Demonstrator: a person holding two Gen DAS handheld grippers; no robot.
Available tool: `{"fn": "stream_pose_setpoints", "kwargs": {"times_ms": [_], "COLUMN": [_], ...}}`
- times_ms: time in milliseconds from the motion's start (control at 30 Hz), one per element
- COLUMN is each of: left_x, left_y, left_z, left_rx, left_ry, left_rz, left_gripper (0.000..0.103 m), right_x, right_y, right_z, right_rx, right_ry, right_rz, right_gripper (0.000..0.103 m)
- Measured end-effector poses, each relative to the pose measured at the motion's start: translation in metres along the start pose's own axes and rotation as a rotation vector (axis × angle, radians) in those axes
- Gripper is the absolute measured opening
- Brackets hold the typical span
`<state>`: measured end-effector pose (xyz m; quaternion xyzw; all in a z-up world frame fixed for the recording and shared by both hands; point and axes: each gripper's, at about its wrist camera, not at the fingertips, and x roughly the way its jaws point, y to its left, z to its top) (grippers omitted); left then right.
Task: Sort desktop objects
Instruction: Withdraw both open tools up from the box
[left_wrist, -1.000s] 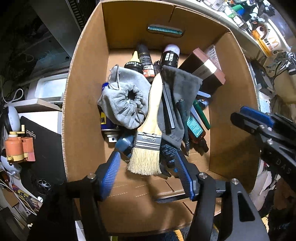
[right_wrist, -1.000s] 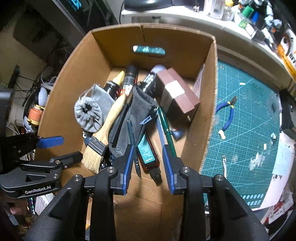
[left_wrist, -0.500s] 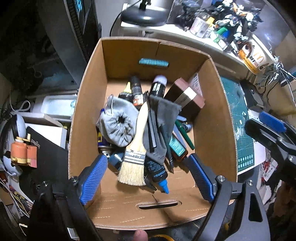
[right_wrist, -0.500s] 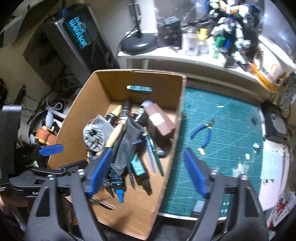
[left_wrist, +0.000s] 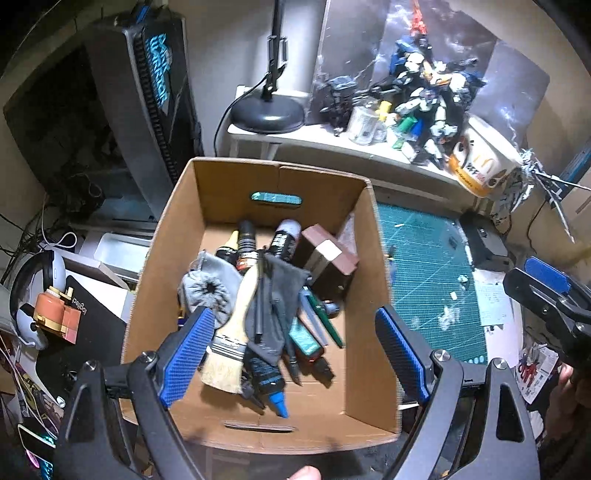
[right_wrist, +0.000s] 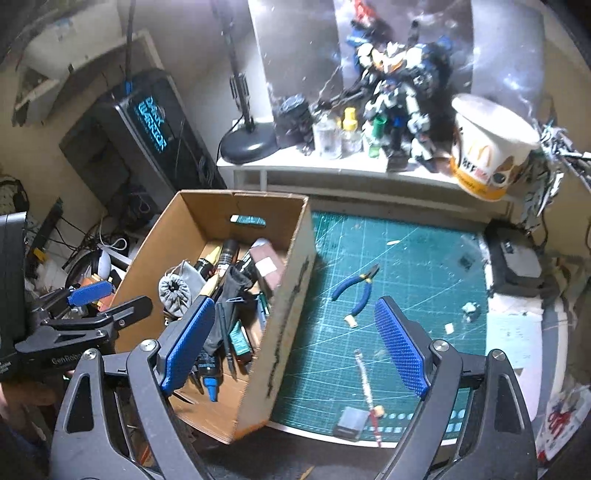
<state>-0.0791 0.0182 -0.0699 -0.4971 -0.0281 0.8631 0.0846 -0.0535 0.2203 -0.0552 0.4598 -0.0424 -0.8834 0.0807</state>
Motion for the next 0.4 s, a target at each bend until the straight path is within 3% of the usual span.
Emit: {"fn": "stream_pose_setpoints", "kwargs": {"times_ms": [167,400], "left_x": [-0.018,-0.031], "left_y": [-0.039,-0.084], "left_z": [-0.010,-0.029], "left_rx": [0.038,-0.002], "left_ry": [-0.060,-0.065], "left_rz": [0.079,0.122], "left_gripper": [0.090,0.090], "right_x": [-0.018,-0.046], "right_y": [-0.038,-0.098], "right_z": [-0.009,-0.029], "right_rx": [-0.014,0.008], "right_ry": [-0.028,-0.053], "right_rz": [0.033,0.082], "right_gripper": [0.087,0.087]}}
